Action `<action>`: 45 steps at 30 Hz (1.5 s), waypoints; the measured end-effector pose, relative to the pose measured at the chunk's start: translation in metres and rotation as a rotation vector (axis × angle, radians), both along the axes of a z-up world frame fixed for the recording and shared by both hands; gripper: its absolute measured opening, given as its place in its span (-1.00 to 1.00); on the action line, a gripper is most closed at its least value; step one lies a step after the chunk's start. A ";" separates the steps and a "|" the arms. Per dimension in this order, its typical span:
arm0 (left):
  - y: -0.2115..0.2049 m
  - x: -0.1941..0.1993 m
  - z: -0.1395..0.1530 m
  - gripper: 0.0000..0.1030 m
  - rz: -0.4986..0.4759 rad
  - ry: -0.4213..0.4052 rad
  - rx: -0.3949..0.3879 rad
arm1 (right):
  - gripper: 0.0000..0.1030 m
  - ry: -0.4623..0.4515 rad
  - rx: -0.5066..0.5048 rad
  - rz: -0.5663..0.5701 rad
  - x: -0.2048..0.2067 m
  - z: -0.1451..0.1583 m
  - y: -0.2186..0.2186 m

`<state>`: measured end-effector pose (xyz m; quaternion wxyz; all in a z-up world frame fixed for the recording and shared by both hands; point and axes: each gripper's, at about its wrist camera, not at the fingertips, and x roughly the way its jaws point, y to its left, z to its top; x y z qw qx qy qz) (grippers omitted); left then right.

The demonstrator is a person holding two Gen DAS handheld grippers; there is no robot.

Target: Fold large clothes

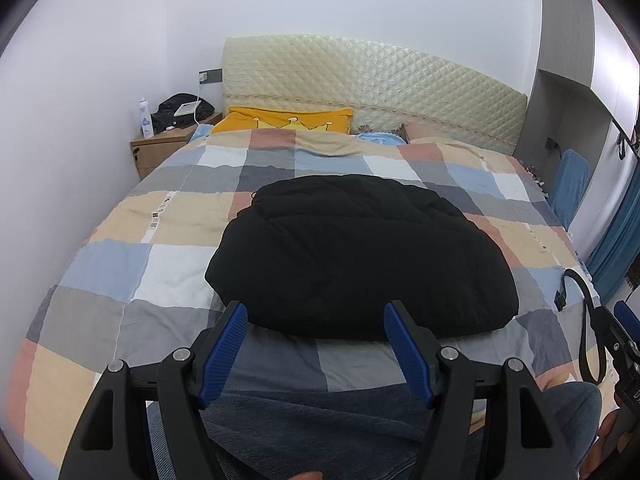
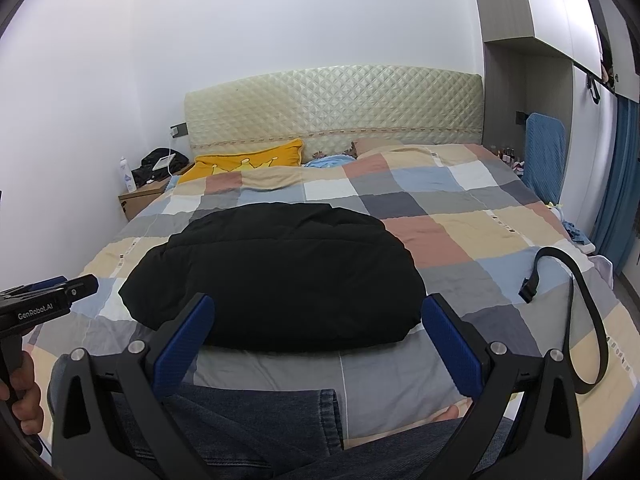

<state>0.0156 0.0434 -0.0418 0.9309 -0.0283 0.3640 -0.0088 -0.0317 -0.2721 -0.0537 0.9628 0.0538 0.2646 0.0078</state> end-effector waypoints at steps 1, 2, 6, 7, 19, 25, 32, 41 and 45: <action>0.000 0.001 0.000 0.37 -0.001 0.001 -0.003 | 1.00 0.000 0.000 -0.001 0.000 0.000 0.000; 0.000 0.000 0.000 0.37 -0.002 0.002 -0.006 | 1.00 0.001 0.000 0.000 0.000 0.000 0.000; 0.001 -0.002 0.000 0.37 -0.007 -0.007 -0.002 | 1.00 0.000 0.000 -0.003 0.000 0.000 0.000; 0.001 -0.002 0.001 0.37 -0.008 -0.008 -0.002 | 1.00 0.001 0.000 -0.003 0.000 0.000 0.001; 0.000 -0.003 0.003 0.37 -0.011 -0.015 -0.005 | 1.00 0.003 -0.005 -0.005 0.001 0.000 0.003; -0.001 -0.003 0.003 0.37 -0.011 -0.016 -0.003 | 1.00 0.002 -0.006 -0.005 0.001 0.001 0.004; -0.001 -0.003 0.003 0.37 -0.013 -0.014 -0.005 | 1.00 0.002 -0.006 -0.004 0.001 0.001 0.005; 0.000 -0.001 0.003 0.37 -0.010 -0.012 -0.009 | 1.00 0.003 0.002 -0.020 0.001 0.002 0.004; 0.001 -0.001 0.003 0.37 -0.013 -0.013 -0.008 | 1.00 0.005 -0.006 -0.009 0.002 0.002 0.003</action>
